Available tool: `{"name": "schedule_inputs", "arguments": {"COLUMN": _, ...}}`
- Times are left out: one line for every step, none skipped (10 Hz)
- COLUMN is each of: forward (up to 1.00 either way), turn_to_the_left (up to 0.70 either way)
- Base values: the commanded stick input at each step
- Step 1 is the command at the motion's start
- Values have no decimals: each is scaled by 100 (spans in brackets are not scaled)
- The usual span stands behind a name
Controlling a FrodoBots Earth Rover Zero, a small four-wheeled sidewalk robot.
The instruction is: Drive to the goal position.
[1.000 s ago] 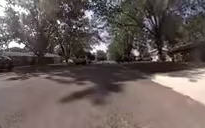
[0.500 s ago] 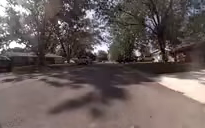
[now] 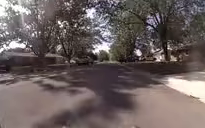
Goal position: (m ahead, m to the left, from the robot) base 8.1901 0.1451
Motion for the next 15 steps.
{"name": "schedule_inputs", "arguments": {"forward": 69, "turn_to_the_left": 3}}
{"name": "schedule_inputs", "arguments": {"forward": 69, "turn_to_the_left": 3}}
{"name": "schedule_inputs", "arguments": {"forward": 69, "turn_to_the_left": 3}}
{"name": "schedule_inputs", "arguments": {"forward": 69, "turn_to_the_left": 3}}
{"name": "schedule_inputs", "arguments": {"forward": 69, "turn_to_the_left": 3}}
{"name": "schedule_inputs", "arguments": {"forward": 69, "turn_to_the_left": 3}}
{"name": "schedule_inputs", "arguments": {"forward": 69, "turn_to_the_left": 3}}
{"name": "schedule_inputs", "arguments": {"forward": 69, "turn_to_the_left": 3}}
{"name": "schedule_inputs", "arguments": {"forward": 69, "turn_to_the_left": 3}}
{"name": "schedule_inputs", "arguments": {"forward": 69, "turn_to_the_left": 3}}
{"name": "schedule_inputs", "arguments": {"forward": 69, "turn_to_the_left": 3}}
{"name": "schedule_inputs", "arguments": {"forward": 69, "turn_to_the_left": 3}}
{"name": "schedule_inputs", "arguments": {"forward": 69, "turn_to_the_left": 3}}
{"name": "schedule_inputs", "arguments": {"forward": 69, "turn_to_the_left": 3}}
{"name": "schedule_inputs", "arguments": {"forward": 69, "turn_to_the_left": 3}}
